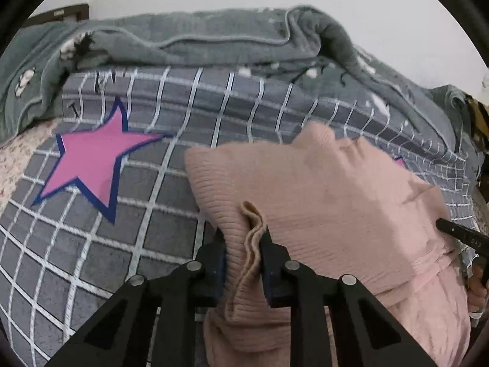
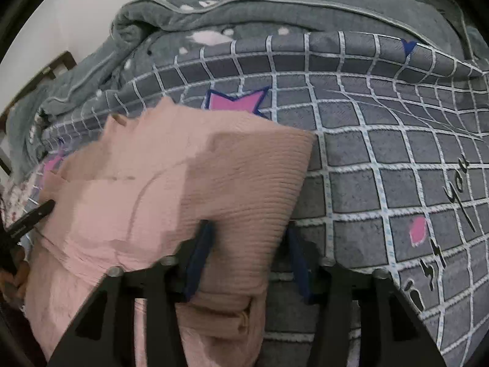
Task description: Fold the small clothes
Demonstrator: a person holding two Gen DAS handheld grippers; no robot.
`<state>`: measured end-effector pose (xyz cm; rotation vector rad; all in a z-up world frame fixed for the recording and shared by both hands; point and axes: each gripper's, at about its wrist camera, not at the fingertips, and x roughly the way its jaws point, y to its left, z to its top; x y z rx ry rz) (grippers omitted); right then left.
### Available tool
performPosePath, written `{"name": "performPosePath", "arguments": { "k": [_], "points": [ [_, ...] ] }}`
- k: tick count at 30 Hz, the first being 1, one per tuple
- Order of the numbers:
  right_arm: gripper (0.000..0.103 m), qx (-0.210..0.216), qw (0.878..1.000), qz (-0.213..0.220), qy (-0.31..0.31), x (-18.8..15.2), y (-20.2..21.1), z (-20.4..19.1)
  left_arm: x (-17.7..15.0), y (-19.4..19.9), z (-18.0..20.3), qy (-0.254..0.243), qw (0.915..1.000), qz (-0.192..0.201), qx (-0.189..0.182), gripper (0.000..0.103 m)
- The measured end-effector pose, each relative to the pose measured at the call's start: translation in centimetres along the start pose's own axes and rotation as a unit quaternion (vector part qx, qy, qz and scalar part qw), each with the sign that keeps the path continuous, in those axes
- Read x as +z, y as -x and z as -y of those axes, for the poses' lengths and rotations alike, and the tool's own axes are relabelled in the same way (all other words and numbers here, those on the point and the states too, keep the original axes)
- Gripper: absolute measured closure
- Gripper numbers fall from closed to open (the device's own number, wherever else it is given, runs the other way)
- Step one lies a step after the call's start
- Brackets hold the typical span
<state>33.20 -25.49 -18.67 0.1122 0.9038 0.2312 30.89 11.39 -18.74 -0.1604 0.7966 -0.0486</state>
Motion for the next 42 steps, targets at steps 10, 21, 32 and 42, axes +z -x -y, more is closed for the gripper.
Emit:
{"name": "performPosePath", "arguments": {
  "k": [10,21,32,42],
  "points": [
    [0.075,-0.048,0.999,0.000,0.002,-0.3,-0.5,0.0,-0.8,-0.8,-1.5,0.037,0.9991,-0.022,0.004,0.061],
    [0.066,-0.092,0.994,0.036,0.036,-2.7,5.2,-0.5,-2.5,3.0,-1.9,0.049,0.9986,-0.019,0.005,0.059],
    [0.079,-0.079,0.996,0.033,0.033,-9.8,12.4,-3.5,-6.1,10.9,0.7,0.016,0.9998,-0.012,0.001,0.061],
    [0.075,-0.026,0.999,0.020,0.033,-18.4,16.7,-5.9,-12.2,15.9,1.5,0.021,0.9992,-0.035,-0.001,0.052]
  ]
}}
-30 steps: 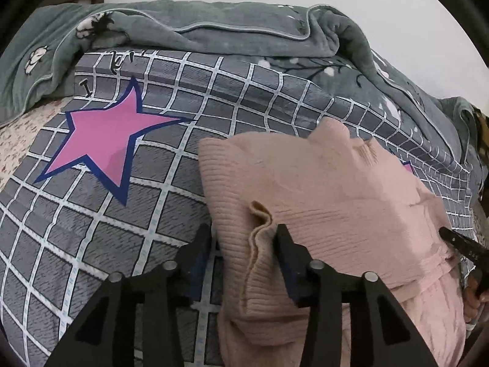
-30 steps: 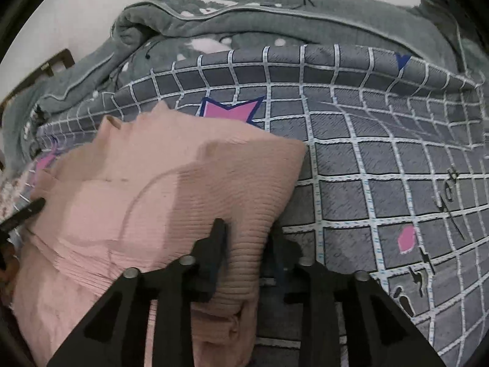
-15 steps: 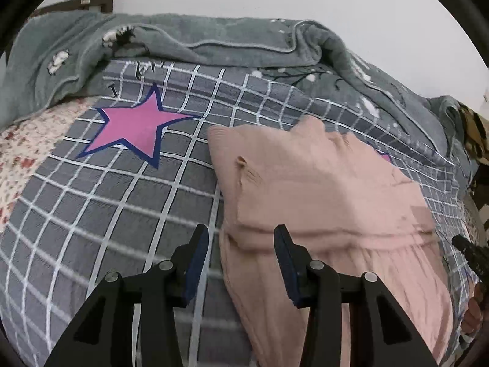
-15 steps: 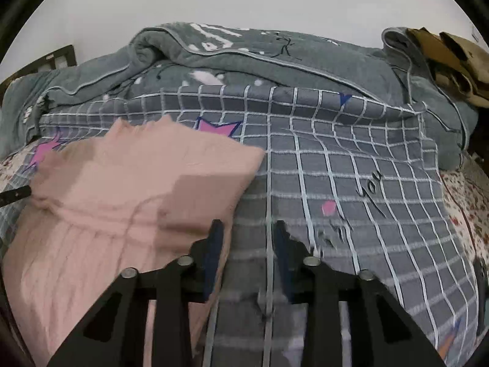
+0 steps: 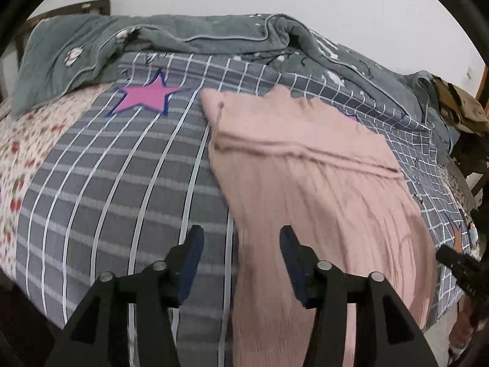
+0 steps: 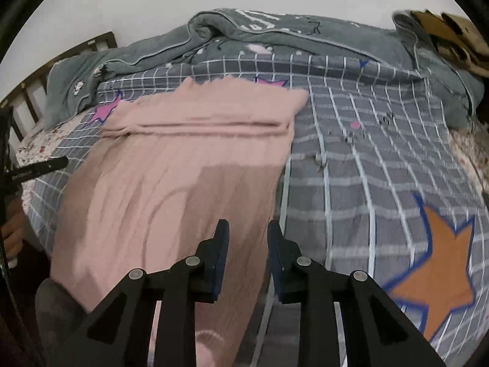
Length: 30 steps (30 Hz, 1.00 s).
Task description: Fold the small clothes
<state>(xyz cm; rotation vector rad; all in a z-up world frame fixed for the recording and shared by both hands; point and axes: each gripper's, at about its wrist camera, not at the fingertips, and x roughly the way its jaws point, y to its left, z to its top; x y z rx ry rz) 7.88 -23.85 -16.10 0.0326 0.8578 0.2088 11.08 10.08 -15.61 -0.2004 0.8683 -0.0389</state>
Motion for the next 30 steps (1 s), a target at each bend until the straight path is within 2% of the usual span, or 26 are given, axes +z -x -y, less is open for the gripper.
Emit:
{"name": "performPosePath", "arguments": {
  "k": [2,6,7,12,17,20,22,23,24,26,27,28,29,30],
  "points": [
    [0.073,0.010,1.000,-0.005,-0.009,-1.5,0.7,-0.2,-1.1,1.1,-0.1,0.012,0.9999,-0.002,-0.005,0.051],
    [0.071,0.017,1.000,-0.011,-0.006,-4.2,2.2,-0.7,-3.2,3.5,-0.2,0.021,0.9997,0.011,-0.002,0.037],
    [0.068,0.016,1.000,-0.008,-0.004,-4.9,2.6,-0.8,-3.6,3.9,-0.3,0.023,0.9997,0.012,0.001,0.036],
    [0.065,0.025,1.000,-0.002,-0.016,-6.9,3.4,-0.4,-6.6,4.4,-0.3,0.020,0.9998,0.004,0.002,0.036],
    [0.065,0.037,0.999,-0.007,-0.029,-8.2,2.8,-0.3,-9.1,2.2,0.1,0.014,0.9995,-0.029,0.001,0.038],
    [0.065,0.045,0.998,-0.020,-0.038,-8.0,1.6,-0.4,-9.2,0.9,0.4,0.001,0.9994,-0.032,0.010,0.044],
    [0.065,0.044,0.998,-0.023,-0.038,-7.9,0.9,-0.6,-9.0,0.2,0.4,0.012,0.9994,-0.033,0.003,0.051],
    [0.065,0.039,0.998,-0.024,-0.038,-7.9,0.5,-0.7,-9.0,-0.2,0.5,0.017,0.9991,-0.039,-0.005,0.057],
    [0.065,0.039,0.998,-0.024,-0.040,-7.9,0.2,-0.8,-8.9,-0.8,0.6,0.025,0.9983,-0.050,-0.014,0.068],
    [0.065,0.043,0.998,-0.025,-0.050,-7.9,-0.6,-0.8,-8.9,-1.3,0.6,0.036,0.9976,-0.058,-0.012,0.078],
    [0.065,0.040,0.997,-0.027,-0.055,-8.0,-0.9,-0.7,-8.9,-1.3,0.7,0.039,0.9978,-0.054,-0.007,0.088],
    [0.069,0.035,0.997,-0.021,-0.061,-8.0,-1.1,-0.7,-8.8,-1.1,0.7,0.039,0.9979,-0.051,-0.008,0.094],
    [0.088,0.034,0.997,-0.014,-0.062,-8.0,-1.0,-0.7,-8.7,-0.9,0.6,0.039,0.9981,-0.047,-0.008,0.095],
    [0.099,0.041,0.997,-0.017,-0.058,-7.9,-1.1,-0.7,-8.6,-0.3,0.3,0.043,0.9984,-0.036,-0.005,0.095]
  ]
}}
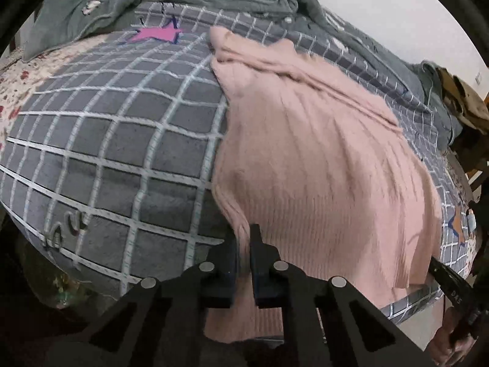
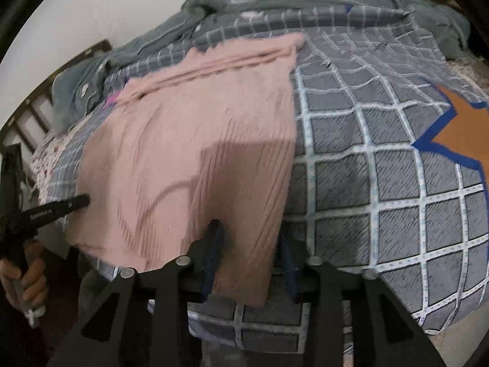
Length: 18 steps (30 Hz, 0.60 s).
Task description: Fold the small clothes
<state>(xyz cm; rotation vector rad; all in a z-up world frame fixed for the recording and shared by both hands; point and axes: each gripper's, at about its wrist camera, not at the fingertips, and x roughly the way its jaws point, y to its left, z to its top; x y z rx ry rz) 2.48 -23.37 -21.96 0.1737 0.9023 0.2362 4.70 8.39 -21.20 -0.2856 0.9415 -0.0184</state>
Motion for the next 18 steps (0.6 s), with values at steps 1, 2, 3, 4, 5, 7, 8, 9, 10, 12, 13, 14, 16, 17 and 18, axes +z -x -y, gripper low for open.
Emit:
{"name": "performPosePath", "arguments": {
  "k": [1,2,3,4,5,7,8,9,10,12,13,14,16,17,18],
  "points": [
    [0.098,-0.002,1.000,0.006,0.002,0.1,0.3,0.0,0.0,0.6,-0.3,0.002,1.0000,0.008,0.002,0.096],
    [0.098,-0.008,1.000,0.021,0.000,0.1,0.9,0.2,-0.1,1.4,-0.8,0.003,0.9999,0.016,0.002,0.096],
    [0.099,-0.008,0.999,0.042,-0.006,0.1,2.0,0.7,-0.1,2.1,-1.2,0.004,0.9998,0.022,-0.002,0.096],
    [0.099,0.000,0.999,0.050,-0.011,0.1,2.9,1.2,-0.2,2.8,-1.6,0.006,0.9996,0.027,-0.006,0.096],
    [0.099,0.008,0.998,0.059,-0.017,0.1,3.8,1.8,-0.2,3.2,-1.9,0.009,0.9994,0.031,-0.011,0.096],
    [0.099,0.008,0.998,0.064,-0.019,-0.1,4.4,2.4,-0.2,3.4,-2.2,0.014,0.9994,0.028,-0.014,0.096],
    [0.099,0.005,0.998,0.059,-0.012,-0.3,4.2,2.5,-0.2,3.3,-2.1,0.012,0.9995,0.026,-0.011,0.096],
    [0.099,-0.004,0.999,0.050,-0.008,-0.4,3.6,2.5,-0.3,3.2,-1.9,0.009,0.9996,0.025,-0.005,0.096],
    [0.099,-0.008,0.999,0.040,-0.012,-0.5,3.2,2.6,-0.2,3.1,-1.8,0.008,0.9997,0.023,-0.003,0.095],
    [0.099,0.003,0.999,0.030,-0.029,-0.9,3.0,3.0,-0.3,2.9,-1.5,0.006,0.9998,0.017,-0.005,0.095],
    [0.099,0.006,0.999,0.030,-0.031,-1.0,3.2,3.0,-0.4,2.9,-1.3,0.004,0.9999,0.014,-0.007,0.094],
    [0.098,0.006,0.999,0.027,-0.029,-1.1,3.3,3.0,-0.4,2.7,-1.2,0.001,0.9999,0.009,-0.007,0.094],
    [0.096,0.006,1.000,0.009,-0.020,-1.4,3.1,3.0,-0.5,2.3,-0.8,-0.009,0.9999,-0.006,-0.009,0.092],
    [0.095,0.006,1.000,0.006,-0.018,-1.5,3.2,3.1,-0.6,2.2,-0.7,-0.015,0.9998,-0.010,-0.011,0.090],
    [0.095,0.013,1.000,0.008,-0.019,-1.4,3.4,3.1,-0.8,2.1,-0.5,-0.024,0.9996,-0.013,-0.010,0.082]
  ]
}}
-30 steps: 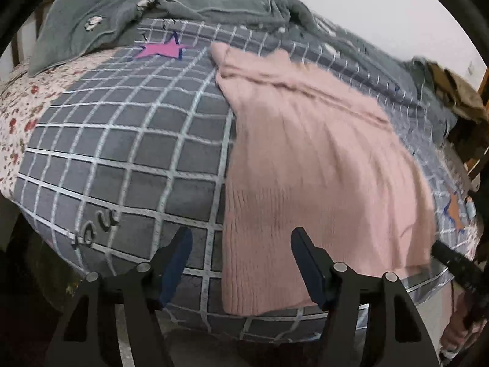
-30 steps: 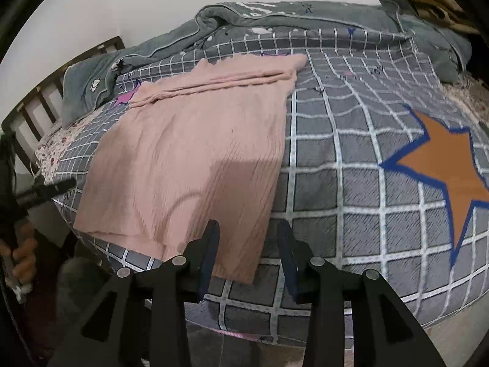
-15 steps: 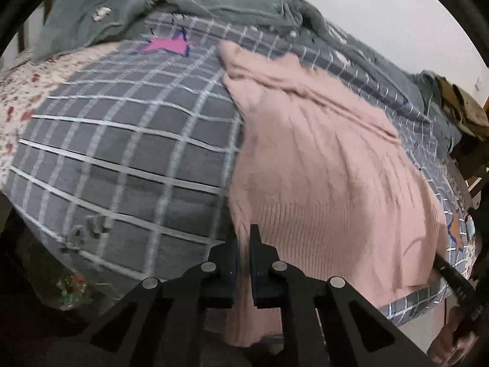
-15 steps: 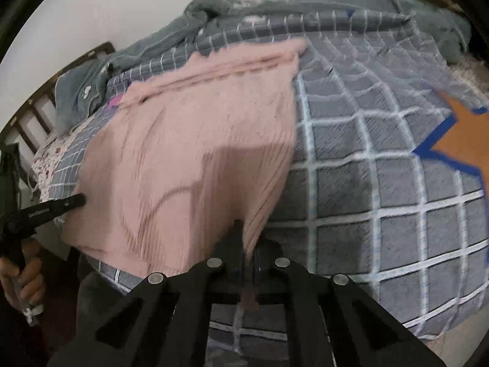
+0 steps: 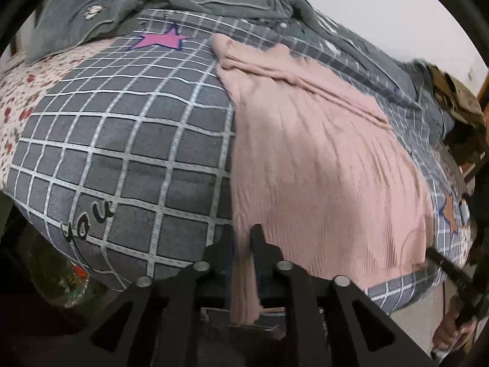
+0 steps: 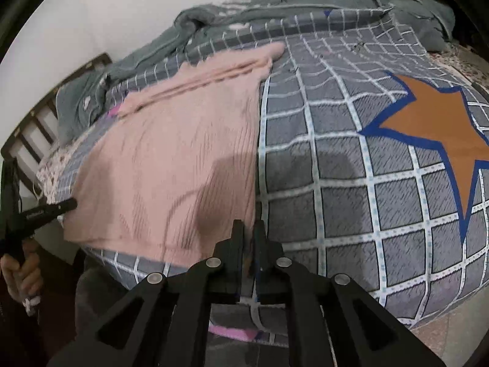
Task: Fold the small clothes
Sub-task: 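Grasp the pink sweater hem with both tools side by side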
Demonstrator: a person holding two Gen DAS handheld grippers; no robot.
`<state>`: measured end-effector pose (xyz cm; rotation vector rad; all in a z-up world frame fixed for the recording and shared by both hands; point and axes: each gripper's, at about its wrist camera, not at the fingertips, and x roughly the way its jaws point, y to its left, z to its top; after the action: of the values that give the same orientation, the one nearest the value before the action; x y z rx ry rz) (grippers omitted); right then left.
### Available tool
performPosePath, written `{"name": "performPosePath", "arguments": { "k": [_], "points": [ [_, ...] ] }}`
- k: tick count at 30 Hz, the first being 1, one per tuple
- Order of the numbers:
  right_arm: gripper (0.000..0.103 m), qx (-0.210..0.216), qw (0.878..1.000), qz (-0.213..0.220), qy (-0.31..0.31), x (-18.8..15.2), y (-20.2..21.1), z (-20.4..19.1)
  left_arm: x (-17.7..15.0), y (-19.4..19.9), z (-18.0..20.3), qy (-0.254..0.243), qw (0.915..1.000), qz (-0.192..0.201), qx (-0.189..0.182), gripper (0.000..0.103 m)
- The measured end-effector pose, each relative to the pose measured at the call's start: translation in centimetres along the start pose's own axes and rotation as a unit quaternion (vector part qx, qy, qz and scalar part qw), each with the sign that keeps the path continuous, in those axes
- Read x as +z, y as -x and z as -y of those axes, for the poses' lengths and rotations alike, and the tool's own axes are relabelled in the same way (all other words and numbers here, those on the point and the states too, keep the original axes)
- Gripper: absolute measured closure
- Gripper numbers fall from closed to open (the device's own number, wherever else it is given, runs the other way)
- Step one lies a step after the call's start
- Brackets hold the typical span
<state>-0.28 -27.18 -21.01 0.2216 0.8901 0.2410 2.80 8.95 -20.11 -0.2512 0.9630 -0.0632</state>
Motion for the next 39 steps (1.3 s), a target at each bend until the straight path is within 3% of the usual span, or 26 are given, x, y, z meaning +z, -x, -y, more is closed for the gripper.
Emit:
{"name": "performPosePath", "arguments": {
  "k": [1,2,5,10,22,25,30,36,39],
  "points": [
    [0.094,0.010,1.000,0.006,-0.004,0.1,0.3,0.0,-0.1,0.0,0.1,-0.005,1.0000,0.001,0.001,0.073],
    [0.088,0.018,1.000,0.011,-0.007,0.3,0.5,0.0,-0.2,-0.1,0.2,-0.008,1.0000,0.003,0.004,0.070],
    [0.068,0.016,1.000,0.023,0.002,1.0,0.4,-0.6,-0.1,-0.7,0.4,-0.004,1.0000,-0.003,0.006,0.070],
    [0.070,0.003,1.000,-0.013,0.015,1.2,-2.2,-1.0,-0.3,-1.7,0.4,0.006,0.9997,-0.012,0.021,0.070],
    [0.085,-0.020,1.000,0.004,0.020,0.8,-2.8,-1.1,-0.7,-1.9,0.5,0.001,0.9995,0.002,0.033,0.073],
    [0.095,-0.013,1.000,-0.006,0.022,0.6,-2.9,-1.4,-0.7,-1.9,0.6,-0.001,0.9996,-0.001,0.028,0.075],
    [0.094,-0.015,0.999,-0.010,0.033,0.5,-2.8,-1.7,-0.6,-1.9,0.4,0.006,0.9997,-0.004,0.022,0.075],
    [0.092,0.021,0.999,-0.032,0.000,0.6,-2.7,-0.5,-0.4,-1.9,0.2,0.016,0.9996,-0.023,0.002,0.075],
    [0.092,0.028,0.999,-0.036,-0.013,0.6,-2.7,-0.3,-0.6,-1.7,0.2,0.019,0.9994,-0.027,-0.004,0.092]
  ]
}}
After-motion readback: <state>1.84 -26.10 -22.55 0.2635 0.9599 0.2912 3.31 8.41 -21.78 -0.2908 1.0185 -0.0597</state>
